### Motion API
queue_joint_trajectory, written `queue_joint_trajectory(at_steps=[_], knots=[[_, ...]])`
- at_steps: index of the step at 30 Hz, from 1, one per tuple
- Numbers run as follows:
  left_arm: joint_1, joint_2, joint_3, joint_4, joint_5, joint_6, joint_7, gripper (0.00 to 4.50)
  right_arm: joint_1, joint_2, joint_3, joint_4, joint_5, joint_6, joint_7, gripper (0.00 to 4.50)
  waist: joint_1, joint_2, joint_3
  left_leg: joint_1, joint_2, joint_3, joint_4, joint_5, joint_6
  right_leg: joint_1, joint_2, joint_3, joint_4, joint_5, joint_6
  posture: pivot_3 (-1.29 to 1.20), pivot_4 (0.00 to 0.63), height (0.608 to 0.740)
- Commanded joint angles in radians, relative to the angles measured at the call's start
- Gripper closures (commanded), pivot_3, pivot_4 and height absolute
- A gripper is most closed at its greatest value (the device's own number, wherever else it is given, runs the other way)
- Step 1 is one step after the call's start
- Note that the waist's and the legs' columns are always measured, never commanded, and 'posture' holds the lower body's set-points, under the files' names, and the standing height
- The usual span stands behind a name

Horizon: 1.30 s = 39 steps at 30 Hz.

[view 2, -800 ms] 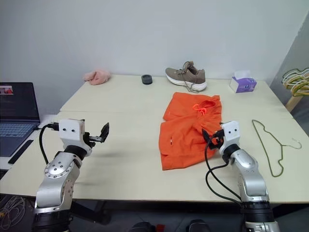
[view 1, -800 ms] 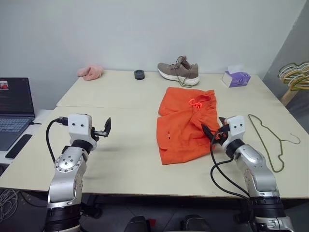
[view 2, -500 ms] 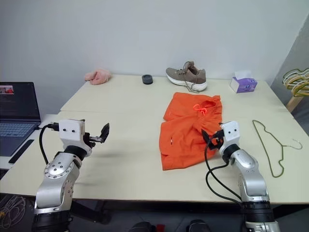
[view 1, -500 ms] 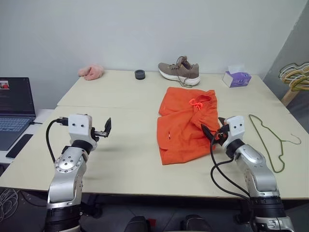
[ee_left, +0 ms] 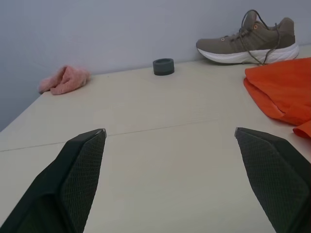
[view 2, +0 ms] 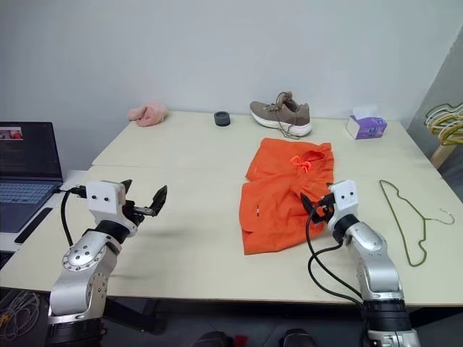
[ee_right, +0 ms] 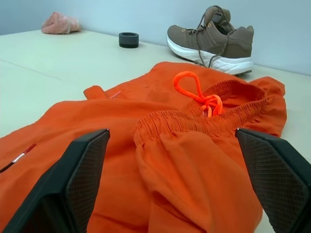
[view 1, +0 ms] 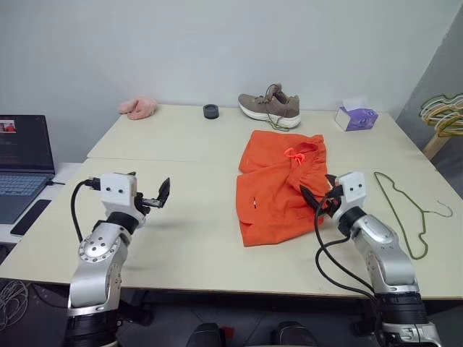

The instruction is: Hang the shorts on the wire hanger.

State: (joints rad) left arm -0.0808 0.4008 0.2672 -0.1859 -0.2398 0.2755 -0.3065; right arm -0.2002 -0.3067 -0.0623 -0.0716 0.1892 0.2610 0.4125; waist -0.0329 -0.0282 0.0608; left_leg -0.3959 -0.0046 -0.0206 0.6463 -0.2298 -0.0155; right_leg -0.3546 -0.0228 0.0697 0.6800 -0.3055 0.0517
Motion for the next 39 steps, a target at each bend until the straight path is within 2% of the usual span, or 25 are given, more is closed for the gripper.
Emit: queue_joint_trajectory(at_steps=[1,6,13,18,22,26,32,39], knots=[[-0.011,0.021,-0.012,-0.034,-0.008,-0.021,-0.04,0.0,-0.02,-0.01,-0.006,-0.034,0.014,-0.007,0.014,0.08,0.0,0.0,0.0,0.0,0.0,0.0,0.0,0.0,0.0,0.0,0.0,0.0,0.0,0.0,0.0,-0.01,0.018,0.74],[0.009,0.061,-0.108,-0.074,-0.026,-0.009,-0.19,0.0,-0.009,-0.038,0.006,-0.073,0.037,0.006,0.078,0.08,-0.001,0.0,0.0,0.0,0.0,0.001,0.0,0.0,0.0,0.0,0.0,0.0,0.0,0.0,0.0,-0.03,0.019,0.74],[0.0,0.164,-0.267,-0.133,-0.087,0.079,-0.431,0.0,0.026,-0.16,0.06,-0.191,0.116,0.078,0.271,0.08,-0.008,0.001,0.001,0.0,0.001,0.001,-0.001,0.0,0.0,0.0,0.0,0.0,-0.001,-0.002,-0.003,-0.05,0.021,0.74],[-0.059,0.235,-0.422,-0.107,-0.076,0.116,-0.619,0.0,0.089,-0.327,0.104,-0.313,0.191,0.182,0.457,0.08,-0.014,0.003,0.003,0.0,0.001,0.001,-0.001,0.0,0.0,0.0,0.001,0.0,-0.001,-0.004,-0.005,-0.09,0.026,0.74],[-0.141,0.221,-0.488,-0.03,-0.007,0.067,-0.633,0.0,0.128,-0.403,0.107,-0.369,0.225,0.231,0.513,0.08,-0.024,0.003,0.004,0.0,0.002,0.001,0.0,0.0,0.0,0.0,0.001,0.0,-0.002,-0.006,-0.002,-0.11,0.032,0.74],[-0.253,0.167,-0.589,0.107,0.084,0.009,-0.652,0.0,0.184,-0.482,0.109,-0.407,0.222,0.24,0.561,0.08,-0.024,0.003,0.004,0.0,0.001,0.001,0.0,0.0,0.0,0.001,0.001,0.0,-0.002,-0.007,0.0,-0.13,0.036,0.74],[-0.309,0.121,-0.643,0.256,0.173,-0.065,-0.649,0.0,0.203,-0.493,0.094,-0.423,0.221,0.236,0.545,0.08,-0.053,0.003,0.006,0.0,0.002,0.001,-0.001,0.0,0.0,0.0,0.002,0.001,-0.003,-0.007,0.001,-0.16,0.04,0.74],[-0.365,0.048,-0.666,0.383,0.226,-0.112,-0.649,0.0,0.228,-0.514,0.078,-0.441,0.201,0.219,0.534,0.08,-0.058,0.002,0.008,-0.001,0.002,0.001,0.0,0.0,0.0,0.001,0.001,0.001,-0.003,-0.007,0.002,-0.18,0.041,0.74]])
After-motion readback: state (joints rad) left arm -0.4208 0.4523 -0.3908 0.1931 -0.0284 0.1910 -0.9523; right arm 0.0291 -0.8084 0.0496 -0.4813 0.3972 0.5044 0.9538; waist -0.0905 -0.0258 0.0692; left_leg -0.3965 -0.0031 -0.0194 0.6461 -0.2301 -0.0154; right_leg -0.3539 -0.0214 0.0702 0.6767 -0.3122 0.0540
